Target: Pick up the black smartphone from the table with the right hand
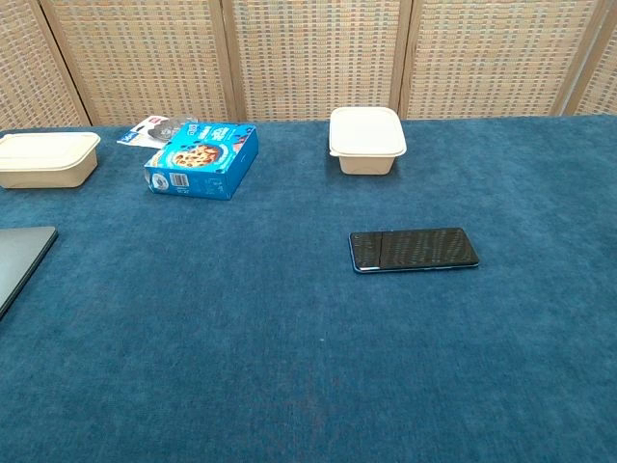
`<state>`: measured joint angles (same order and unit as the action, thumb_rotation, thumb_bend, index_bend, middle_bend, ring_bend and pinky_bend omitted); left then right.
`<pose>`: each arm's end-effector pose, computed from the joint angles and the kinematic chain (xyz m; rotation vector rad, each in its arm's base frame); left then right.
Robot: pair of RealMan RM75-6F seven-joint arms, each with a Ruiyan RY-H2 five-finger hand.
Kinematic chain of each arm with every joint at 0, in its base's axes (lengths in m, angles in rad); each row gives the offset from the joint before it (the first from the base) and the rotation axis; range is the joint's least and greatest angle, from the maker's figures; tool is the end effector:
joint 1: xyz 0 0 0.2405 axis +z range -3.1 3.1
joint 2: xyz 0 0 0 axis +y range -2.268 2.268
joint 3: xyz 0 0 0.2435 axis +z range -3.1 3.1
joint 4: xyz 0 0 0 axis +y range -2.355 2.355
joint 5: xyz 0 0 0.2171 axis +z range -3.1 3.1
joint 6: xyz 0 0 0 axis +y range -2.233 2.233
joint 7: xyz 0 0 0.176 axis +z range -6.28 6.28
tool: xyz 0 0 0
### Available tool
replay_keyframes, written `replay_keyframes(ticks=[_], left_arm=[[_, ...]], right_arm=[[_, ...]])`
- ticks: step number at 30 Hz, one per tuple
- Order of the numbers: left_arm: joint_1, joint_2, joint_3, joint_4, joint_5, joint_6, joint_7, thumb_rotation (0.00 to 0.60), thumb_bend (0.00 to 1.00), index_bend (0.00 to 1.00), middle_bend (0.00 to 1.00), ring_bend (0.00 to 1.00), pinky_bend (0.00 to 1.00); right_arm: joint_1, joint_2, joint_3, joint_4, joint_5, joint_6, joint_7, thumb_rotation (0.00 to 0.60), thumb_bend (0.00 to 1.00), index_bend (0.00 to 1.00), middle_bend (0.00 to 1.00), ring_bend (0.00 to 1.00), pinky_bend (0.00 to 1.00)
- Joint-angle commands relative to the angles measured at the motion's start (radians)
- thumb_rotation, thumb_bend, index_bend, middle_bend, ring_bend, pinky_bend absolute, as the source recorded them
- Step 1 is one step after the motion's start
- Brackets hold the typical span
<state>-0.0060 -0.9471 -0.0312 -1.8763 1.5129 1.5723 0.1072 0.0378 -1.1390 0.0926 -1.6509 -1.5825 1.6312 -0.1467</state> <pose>-0.2708 0.1838 0.1845 -1.3253 -0.8849 -0.8830 -0.2757 -0.2045 0.1634 1.3369 -0.6950 0.9589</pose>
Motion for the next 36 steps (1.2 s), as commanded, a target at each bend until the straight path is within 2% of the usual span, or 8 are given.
replay_keyframes(ticks=[1,9,12,14,20,22,26,36], left_arm=[[0.001,0.001,-0.001,0.001,-0.001,0.001,-0.01,0.6,0.0,0.0,0.0,0.0,0.0],[0.003,0.004,-0.006,0.004,-0.013,0.002,-0.03,0.6,0.0,0.0,0.0,0.0,0.0],[-0.006,0.004,-0.012,0.006,-0.027,-0.013,-0.034,0.6,0.0,0.0,0.0,0.0,0.0],[-0.014,0.005,-0.016,0.007,-0.041,-0.03,-0.034,0.6,0.0,0.0,0.0,0.0,0.0],[-0.038,0.005,-0.032,0.015,-0.093,-0.078,-0.032,0.6,0.0,0.0,0.0,0.0,0.0],[-0.052,0.005,-0.044,0.024,-0.122,-0.102,-0.039,0.6,0.0,0.0,0.0,0.0,0.0],[-0.068,0.003,-0.055,0.032,-0.166,-0.141,-0.059,0.6,0.0,0.0,0.0,0.0,0.0],[-0.097,-0.018,-0.065,0.049,-0.21,-0.187,-0.031,0.6,0.0,0.0,0.0,0.0,0.0]], right_arm=[[-0.001,0.002,-0.002,0.0,-0.001,-0.001,0.002,0.6,0.0,0.01,0.0,0.0,0.0],[0.043,-0.001,-0.028,0.012,-0.079,-0.054,0.045,0.6,0.0,0.05,0.0,0.0,0.0],[0.105,0.016,-0.025,-0.005,-0.112,-0.137,0.024,0.6,0.0,0.07,0.0,0.0,0.0],[0.169,0.031,0.001,-0.044,-0.118,-0.216,-0.027,0.6,0.0,0.08,0.0,0.0,0.0],[0.34,0.034,0.067,-0.137,-0.042,-0.478,-0.164,0.6,0.0,0.13,0.0,0.0,0.0],[0.416,0.005,0.101,-0.159,0.03,-0.593,-0.227,0.6,0.0,0.15,0.0,0.0,0.0],[0.521,-0.09,0.153,-0.149,0.188,-0.719,-0.352,0.6,0.0,0.19,0.0,0.0,0.0],[0.738,-0.407,0.214,0.061,0.596,-0.79,-0.631,0.6,0.0,0.23,0.0,0.0,0.0]])
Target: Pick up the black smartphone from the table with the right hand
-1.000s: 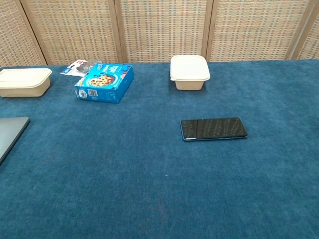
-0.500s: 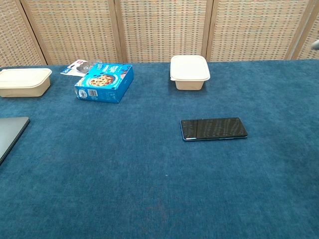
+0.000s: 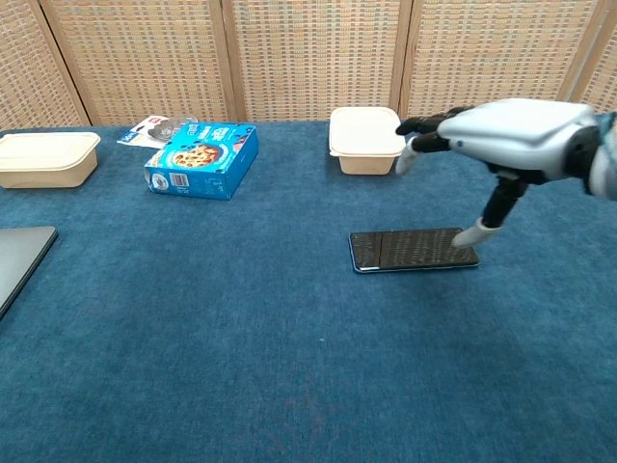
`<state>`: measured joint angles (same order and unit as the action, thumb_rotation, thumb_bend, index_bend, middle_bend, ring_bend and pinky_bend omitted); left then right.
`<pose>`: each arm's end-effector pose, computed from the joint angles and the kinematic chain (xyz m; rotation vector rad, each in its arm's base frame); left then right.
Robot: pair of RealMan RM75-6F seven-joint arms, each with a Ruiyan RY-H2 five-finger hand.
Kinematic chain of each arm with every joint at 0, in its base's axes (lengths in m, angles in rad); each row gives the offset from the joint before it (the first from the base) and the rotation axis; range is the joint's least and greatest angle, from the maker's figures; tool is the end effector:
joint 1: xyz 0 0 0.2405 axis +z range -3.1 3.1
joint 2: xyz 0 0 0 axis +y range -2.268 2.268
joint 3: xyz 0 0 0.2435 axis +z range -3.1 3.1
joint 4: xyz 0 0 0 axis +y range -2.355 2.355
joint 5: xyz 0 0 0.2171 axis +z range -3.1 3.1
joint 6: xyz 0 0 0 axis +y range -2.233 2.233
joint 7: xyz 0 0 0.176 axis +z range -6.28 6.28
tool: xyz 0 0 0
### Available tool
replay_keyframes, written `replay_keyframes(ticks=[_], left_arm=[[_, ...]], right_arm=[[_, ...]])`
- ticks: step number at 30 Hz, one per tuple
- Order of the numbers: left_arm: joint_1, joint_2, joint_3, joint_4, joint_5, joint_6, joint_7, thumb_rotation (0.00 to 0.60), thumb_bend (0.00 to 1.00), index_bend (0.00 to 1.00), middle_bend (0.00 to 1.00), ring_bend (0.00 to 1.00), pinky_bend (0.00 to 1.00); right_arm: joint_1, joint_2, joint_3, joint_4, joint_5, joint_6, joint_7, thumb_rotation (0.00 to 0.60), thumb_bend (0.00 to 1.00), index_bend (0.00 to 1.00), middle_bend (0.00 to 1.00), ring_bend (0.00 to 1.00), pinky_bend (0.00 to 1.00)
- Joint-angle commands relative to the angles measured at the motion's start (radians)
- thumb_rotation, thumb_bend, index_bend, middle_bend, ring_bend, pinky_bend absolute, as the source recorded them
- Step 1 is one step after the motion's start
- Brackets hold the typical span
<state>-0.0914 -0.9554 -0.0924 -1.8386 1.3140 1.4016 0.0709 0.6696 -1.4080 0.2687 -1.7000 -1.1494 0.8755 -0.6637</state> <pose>-0.2961 0.2180 0.1776 -1.2793 -1.0092 -0.8030 -0.1058 -0.3486 -0.0037 1.9963 -0.6796 0.8229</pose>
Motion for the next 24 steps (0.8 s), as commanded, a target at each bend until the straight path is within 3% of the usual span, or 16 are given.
replay_keyframes(ticks=[1,4,12,20,24], left_arm=[[-0.016,-0.015,-0.007,0.017,-0.014,-0.019,0.007,0.6,0.0,0.0,0.0,0.0,0.0],[-0.026,-0.029,-0.016,0.033,-0.026,-0.025,0.011,0.6,0.0,0.0,0.0,0.0,0.0],[-0.042,-0.039,-0.027,0.063,-0.058,-0.053,-0.009,0.6,0.0,0.0,0.0,0.0,0.0],[-0.052,-0.044,-0.036,0.093,-0.084,-0.075,-0.034,0.6,0.0,0.0,0.0,0.0,0.0],[-0.057,-0.044,-0.038,0.099,-0.095,-0.086,-0.038,0.6,0.0,0.0,0.0,0.0,0.0]], right_arm=[[0.124,-0.165,0.042,0.132,0.202,-0.033,-0.132,0.6,0.0,0.23,0.0,0.0,0.0],[0.177,-0.242,0.043,0.187,0.324,-0.021,-0.186,0.6,0.0,0.23,0.0,0.0,0.0],[0.281,-0.377,0.045,0.363,0.52,0.009,-0.273,0.6,0.0,0.23,0.0,0.0,0.0],[0.338,-0.439,0.041,0.488,0.603,-0.013,-0.281,0.6,0.0,0.25,0.0,0.0,0.0],[0.352,-0.435,0.03,0.498,0.632,-0.027,-0.291,0.6,0.0,0.26,0.0,0.0,0.0]])
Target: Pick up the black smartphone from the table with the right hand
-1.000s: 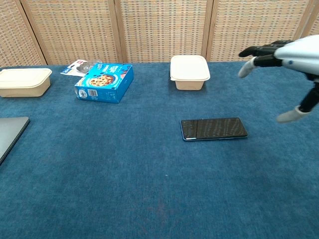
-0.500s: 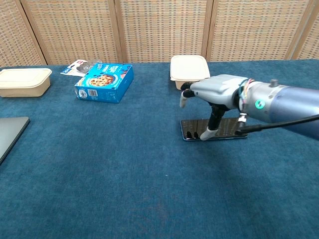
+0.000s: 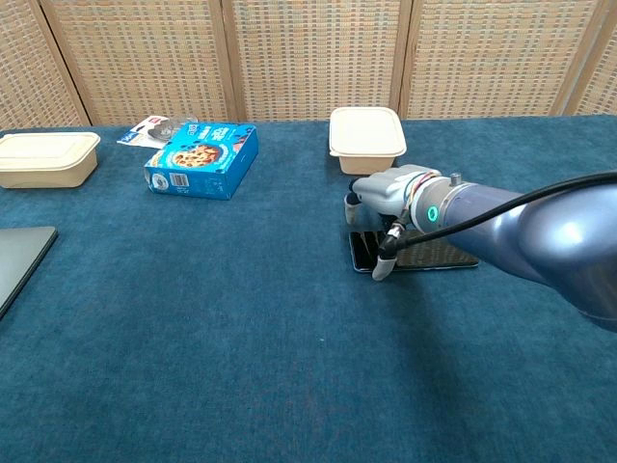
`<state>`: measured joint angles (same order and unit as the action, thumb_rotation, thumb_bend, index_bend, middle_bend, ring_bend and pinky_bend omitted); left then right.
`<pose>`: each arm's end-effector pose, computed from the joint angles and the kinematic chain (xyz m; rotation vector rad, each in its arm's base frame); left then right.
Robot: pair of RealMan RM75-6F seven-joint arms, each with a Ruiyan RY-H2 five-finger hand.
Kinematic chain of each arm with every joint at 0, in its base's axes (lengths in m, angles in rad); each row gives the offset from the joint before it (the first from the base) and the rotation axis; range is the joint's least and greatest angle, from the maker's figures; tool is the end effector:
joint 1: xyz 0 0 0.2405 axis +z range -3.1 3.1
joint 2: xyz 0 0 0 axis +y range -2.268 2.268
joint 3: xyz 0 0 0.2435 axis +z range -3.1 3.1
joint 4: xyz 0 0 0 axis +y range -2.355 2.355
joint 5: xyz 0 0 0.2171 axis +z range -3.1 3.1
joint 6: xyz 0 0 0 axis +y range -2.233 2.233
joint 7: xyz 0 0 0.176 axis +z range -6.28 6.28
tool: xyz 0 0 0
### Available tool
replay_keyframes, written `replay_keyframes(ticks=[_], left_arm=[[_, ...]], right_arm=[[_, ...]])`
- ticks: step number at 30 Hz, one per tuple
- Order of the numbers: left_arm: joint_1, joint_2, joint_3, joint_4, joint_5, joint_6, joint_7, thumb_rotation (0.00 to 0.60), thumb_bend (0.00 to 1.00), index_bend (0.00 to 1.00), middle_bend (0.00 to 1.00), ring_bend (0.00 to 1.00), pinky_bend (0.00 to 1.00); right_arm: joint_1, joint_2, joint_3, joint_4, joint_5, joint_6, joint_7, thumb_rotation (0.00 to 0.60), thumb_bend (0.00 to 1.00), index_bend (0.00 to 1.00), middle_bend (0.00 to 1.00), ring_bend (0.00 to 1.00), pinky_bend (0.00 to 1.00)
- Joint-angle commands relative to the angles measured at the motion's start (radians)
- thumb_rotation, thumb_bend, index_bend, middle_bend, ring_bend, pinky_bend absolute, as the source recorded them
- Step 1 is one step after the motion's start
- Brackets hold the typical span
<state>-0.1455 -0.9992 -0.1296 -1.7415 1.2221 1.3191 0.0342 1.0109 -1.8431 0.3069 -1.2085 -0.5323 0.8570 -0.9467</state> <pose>-0.3161 0.2418 0.1740 -1.2440 -1.0452 -0.7807 -0.0821 -0.4058 -0.1139 1.9111 -0.8684 0.5414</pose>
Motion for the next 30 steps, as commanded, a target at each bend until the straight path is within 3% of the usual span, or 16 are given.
replay_keyframes(ticks=[1,7,13,18,30], left_arm=[[-0.004,0.0,-0.001,0.003,-0.005,-0.005,-0.001,0.6,0.0,0.0,0.0,0.0,0.0],[-0.004,0.0,-0.001,-0.001,-0.007,-0.003,0.003,0.6,0.0,0.0,0.0,0.0,0.0],[-0.005,0.0,0.0,-0.005,-0.008,-0.001,0.006,0.6,0.0,0.0,0.0,0.0,0.0],[-0.006,0.0,0.002,-0.005,-0.009,-0.003,0.006,0.6,0.0,0.0,0.0,0.0,0.0],[-0.005,0.003,0.009,-0.019,0.003,0.003,0.011,0.6,0.0,0.0,0.0,0.0,0.0]], right_arm=[[0.014,0.002,-0.013,0.008,0.019,-0.009,-0.01,0.6,0.0,0.27,0.0,0.0,0.0],[0.025,0.006,-0.026,0.015,0.034,-0.019,0.001,0.6,0.02,0.41,0.0,0.0,0.0],[0.025,0.018,-0.04,0.015,0.029,-0.03,0.031,0.6,0.16,0.52,0.0,0.0,0.0],[0.008,0.05,-0.04,-0.03,-0.035,-0.022,0.096,0.6,0.23,0.55,0.0,0.0,0.0],[-0.093,0.18,-0.012,-0.211,-0.286,-0.001,0.409,0.6,0.23,0.55,0.0,0.0,0.0]])
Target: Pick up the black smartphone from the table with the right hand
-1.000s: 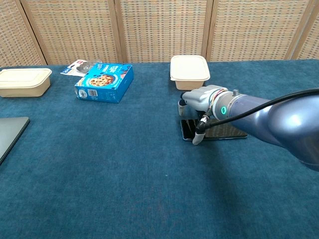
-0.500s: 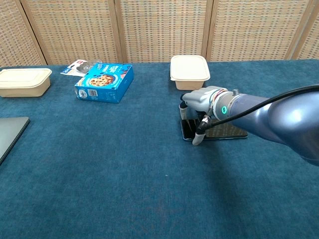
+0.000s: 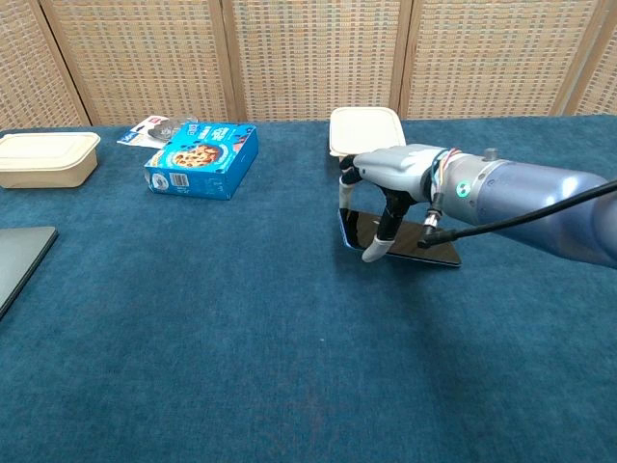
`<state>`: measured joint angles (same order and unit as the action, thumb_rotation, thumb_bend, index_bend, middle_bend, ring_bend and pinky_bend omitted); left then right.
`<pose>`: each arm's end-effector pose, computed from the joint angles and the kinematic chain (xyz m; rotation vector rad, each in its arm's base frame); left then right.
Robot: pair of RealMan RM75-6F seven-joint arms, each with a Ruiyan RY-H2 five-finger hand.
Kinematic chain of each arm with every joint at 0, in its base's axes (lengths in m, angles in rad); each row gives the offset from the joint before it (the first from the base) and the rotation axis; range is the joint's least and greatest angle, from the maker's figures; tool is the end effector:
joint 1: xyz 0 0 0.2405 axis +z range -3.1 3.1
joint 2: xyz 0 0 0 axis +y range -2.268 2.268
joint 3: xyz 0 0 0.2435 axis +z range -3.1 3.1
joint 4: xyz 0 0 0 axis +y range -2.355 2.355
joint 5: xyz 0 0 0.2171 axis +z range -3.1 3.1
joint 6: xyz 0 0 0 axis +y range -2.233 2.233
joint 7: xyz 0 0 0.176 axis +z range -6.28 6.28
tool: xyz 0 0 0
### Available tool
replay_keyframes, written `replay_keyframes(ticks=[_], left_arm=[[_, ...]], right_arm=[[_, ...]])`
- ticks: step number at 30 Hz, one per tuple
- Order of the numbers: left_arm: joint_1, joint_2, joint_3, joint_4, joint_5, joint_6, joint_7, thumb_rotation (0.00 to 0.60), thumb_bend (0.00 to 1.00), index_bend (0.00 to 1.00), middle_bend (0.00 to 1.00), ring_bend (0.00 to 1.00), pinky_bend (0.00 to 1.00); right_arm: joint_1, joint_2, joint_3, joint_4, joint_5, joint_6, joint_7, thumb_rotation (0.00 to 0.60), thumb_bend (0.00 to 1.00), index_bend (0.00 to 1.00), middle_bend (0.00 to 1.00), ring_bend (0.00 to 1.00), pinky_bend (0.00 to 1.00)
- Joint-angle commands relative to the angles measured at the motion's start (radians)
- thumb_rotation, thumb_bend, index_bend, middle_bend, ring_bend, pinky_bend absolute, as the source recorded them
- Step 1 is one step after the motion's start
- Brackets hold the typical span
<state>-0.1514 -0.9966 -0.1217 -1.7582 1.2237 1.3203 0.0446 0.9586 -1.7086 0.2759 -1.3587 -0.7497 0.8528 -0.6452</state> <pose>-0.3120 0.2414 0.1712 -1.2562 -1.0496 -0.7812 -0.0721 -0.3985 -0.0819 1.9236 -0.9423 0.7832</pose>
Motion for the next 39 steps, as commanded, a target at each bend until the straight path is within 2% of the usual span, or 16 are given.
replay_keyframes(ticks=[1,7,14,18,26,28,30,32,33,35,39], left_arm=[[0.001,0.001,0.002,-0.004,0.002,0.003,0.002,0.6,0.0,0.0,0.0,0.0,0.0],[0.004,0.004,0.005,-0.011,0.008,0.009,-0.001,0.6,0.0,0.0,0.0,0.0,0.0],[0.007,0.007,0.01,-0.019,0.02,0.016,-0.002,0.6,0.0,0.0,0.0,0.0,0.0],[0.01,0.008,0.013,-0.024,0.027,0.023,0.0,0.6,0.0,0.0,0.0,0.0,0.0],[0.01,0.007,0.017,-0.029,0.033,0.028,0.008,0.6,0.0,0.0,0.0,0.0,0.0],[0.011,0.007,0.017,-0.031,0.034,0.031,0.01,0.6,0.0,0.0,0.0,0.0,0.0],[0.012,0.006,0.017,-0.031,0.035,0.035,0.011,0.6,0.0,0.0,0.0,0.0,0.0],[0.014,0.006,0.018,-0.033,0.037,0.038,0.012,0.6,0.0,0.0,0.0,0.0,0.0],[0.014,0.006,0.018,-0.034,0.037,0.039,0.013,0.6,0.0,0.0,0.0,0.0,0.0],[0.014,0.006,0.018,-0.034,0.038,0.041,0.016,0.6,0.0,0.0,0.0,0.0,0.0],[0.015,0.005,0.02,-0.039,0.044,0.046,0.021,0.6,0.0,0.0,0.0,0.0,0.0]], right_arm=[[-0.054,0.061,0.029,-0.082,-0.089,-0.003,0.159,0.6,0.23,0.55,0.0,0.0,0.0],[-0.135,0.123,0.076,-0.152,-0.23,-0.008,0.455,0.6,0.25,0.56,0.0,0.0,0.0],[-0.224,0.151,0.074,-0.113,-0.378,0.001,0.794,0.6,0.26,0.56,0.0,0.0,0.0],[-0.263,0.156,0.041,-0.049,-0.482,0.017,0.969,0.6,0.26,0.56,0.0,0.0,0.0],[-0.311,0.18,-0.052,0.057,-0.637,0.051,1.181,0.6,0.26,0.55,0.0,0.0,0.0],[-0.318,0.192,-0.08,0.085,-0.686,0.066,1.249,0.6,0.26,0.47,0.0,0.0,0.0],[-0.327,0.206,-0.113,0.112,-0.741,0.093,1.308,0.6,0.23,0.22,0.0,0.0,0.0],[-0.336,0.222,-0.154,0.145,-0.804,0.127,1.35,0.6,0.15,0.04,0.0,0.0,0.0],[-0.34,0.229,-0.175,0.163,-0.834,0.146,1.364,0.6,0.09,0.01,0.0,0.0,0.0],[-0.349,0.236,-0.206,0.205,-0.88,0.19,1.375,0.6,0.01,0.0,0.0,0.0,0.0],[-0.365,0.248,-0.237,0.255,-0.918,0.248,1.374,0.6,0.0,0.0,0.0,0.0,0.0]])
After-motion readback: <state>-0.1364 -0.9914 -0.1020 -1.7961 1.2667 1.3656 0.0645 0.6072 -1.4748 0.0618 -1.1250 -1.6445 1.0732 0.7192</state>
